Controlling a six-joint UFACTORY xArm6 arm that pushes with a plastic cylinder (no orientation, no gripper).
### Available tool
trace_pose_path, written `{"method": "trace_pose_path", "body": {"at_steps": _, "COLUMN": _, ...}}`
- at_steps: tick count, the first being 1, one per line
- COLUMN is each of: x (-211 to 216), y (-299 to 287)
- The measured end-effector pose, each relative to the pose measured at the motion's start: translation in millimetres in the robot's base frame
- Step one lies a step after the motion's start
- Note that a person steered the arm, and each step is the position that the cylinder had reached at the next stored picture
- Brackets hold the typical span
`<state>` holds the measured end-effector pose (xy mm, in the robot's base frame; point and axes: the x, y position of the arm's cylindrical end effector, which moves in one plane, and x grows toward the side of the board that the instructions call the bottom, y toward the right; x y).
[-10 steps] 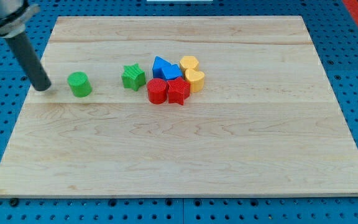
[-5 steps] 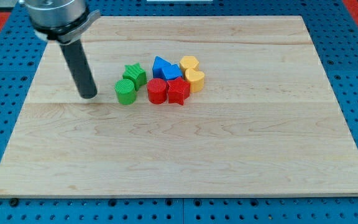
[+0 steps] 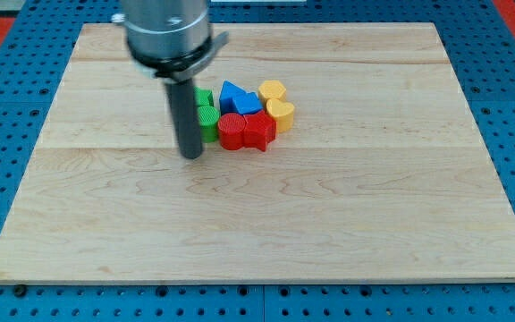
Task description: Push green circle into group of blocks
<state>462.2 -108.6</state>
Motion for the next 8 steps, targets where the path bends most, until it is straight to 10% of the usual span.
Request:
{"method": "trace_pose_path", "body": {"at_steps": 2, "x": 4, "y": -99}}
{"method": "trace_pose_path", "body": {"at_steps": 8, "x": -67, "y": -3}}
